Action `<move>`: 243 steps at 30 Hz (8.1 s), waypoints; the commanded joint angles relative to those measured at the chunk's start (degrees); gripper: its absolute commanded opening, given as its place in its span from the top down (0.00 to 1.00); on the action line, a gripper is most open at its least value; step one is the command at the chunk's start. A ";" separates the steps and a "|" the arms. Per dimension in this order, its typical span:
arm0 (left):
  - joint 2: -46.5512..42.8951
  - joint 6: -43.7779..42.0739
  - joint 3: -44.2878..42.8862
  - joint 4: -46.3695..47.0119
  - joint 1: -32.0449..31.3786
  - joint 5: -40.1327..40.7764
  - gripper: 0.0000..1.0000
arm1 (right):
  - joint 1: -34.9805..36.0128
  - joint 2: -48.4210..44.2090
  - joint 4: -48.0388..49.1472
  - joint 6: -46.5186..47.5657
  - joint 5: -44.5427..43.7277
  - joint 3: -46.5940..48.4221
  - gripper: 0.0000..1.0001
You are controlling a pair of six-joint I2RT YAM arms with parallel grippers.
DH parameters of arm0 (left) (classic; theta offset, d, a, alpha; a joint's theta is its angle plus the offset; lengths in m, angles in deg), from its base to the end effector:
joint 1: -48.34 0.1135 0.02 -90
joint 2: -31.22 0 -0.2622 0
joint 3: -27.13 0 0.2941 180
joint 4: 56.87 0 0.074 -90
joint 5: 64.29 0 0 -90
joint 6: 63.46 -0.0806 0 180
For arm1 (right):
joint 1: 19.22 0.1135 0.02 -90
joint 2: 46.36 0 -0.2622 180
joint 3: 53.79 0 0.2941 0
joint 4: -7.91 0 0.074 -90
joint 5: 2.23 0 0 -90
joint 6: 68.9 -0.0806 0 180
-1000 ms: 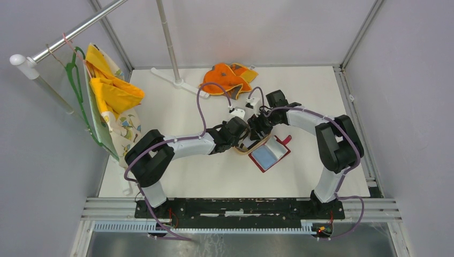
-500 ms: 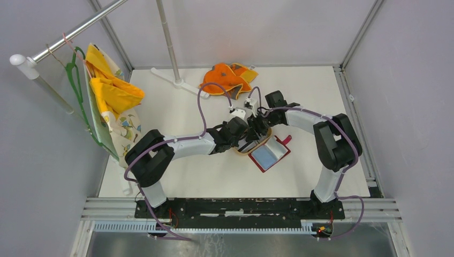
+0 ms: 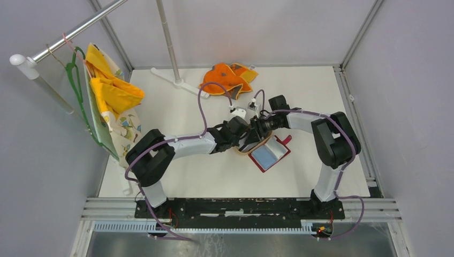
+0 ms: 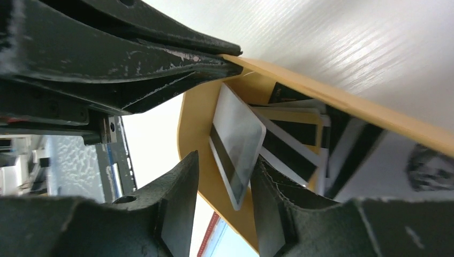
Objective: Put the credit cards into the card holder
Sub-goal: Pick up the credit card from the storage box.
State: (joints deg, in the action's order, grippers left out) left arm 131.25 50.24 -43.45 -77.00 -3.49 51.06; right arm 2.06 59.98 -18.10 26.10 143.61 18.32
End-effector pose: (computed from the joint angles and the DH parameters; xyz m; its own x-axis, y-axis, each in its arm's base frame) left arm 0.2848 -0.3065 0.1153 -0.6474 0.2358 -0.7247 0.3044 0.9518 0.0378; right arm 0.3449 0.2059 0.0961 -0.7547 -0.3465 -0.5571 -0.6548 0.3453 0.6723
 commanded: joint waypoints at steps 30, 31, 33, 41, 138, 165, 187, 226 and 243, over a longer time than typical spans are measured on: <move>-0.32 2.80 -4.23 3.86 1.04 0.69 0.78 | -2.81 0.19 4.64 -7.01 1.73 0.52 0.92; -0.62 2.83 -4.17 3.84 1.08 0.63 0.75 | -3.20 0.20 4.67 -7.08 2.22 0.53 0.90; -1.24 2.93 -3.90 3.79 1.05 0.45 0.71 | -3.63 0.18 4.81 -7.20 2.73 0.47 0.84; -4.02 3.19 -2.87 3.72 1.04 -0.38 0.65 | -4.67 0.66 6.42 -8.82 4.20 -0.10 0.73; -24.22 8.29 18.00 16.01 0.95 -11.83 0.64 | 2.17 4.86 -3.81 -0.47 -4.67 7.97 0.74; -24.40 8.55 18.37 15.83 0.93 -12.13 0.64 | -3.32 2.50 1.23 -4.91 4.71 5.61 0.75; -24.99 8.54 18.71 16.27 0.95 -13.06 0.64 | -5.71 2.02 1.32 -4.91 4.40 4.68 0.77; -32.15 19.65 38.43 72.48 0.94 -28.33 0.20 | -15.21 -29.73 37.39 -27.45 17.35 -15.40 1.00; -15.73 17.87 32.27 86.83 1.04 -27.99 0.22 | -10.84 -34.48 50.25 -38.50 19.18 -20.17 1.00</move>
State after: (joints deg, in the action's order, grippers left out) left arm 114.51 67.93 -7.94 4.05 -2.73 22.97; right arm -10.33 25.71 27.89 -11.11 161.16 -1.83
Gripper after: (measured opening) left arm 0.812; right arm 0.010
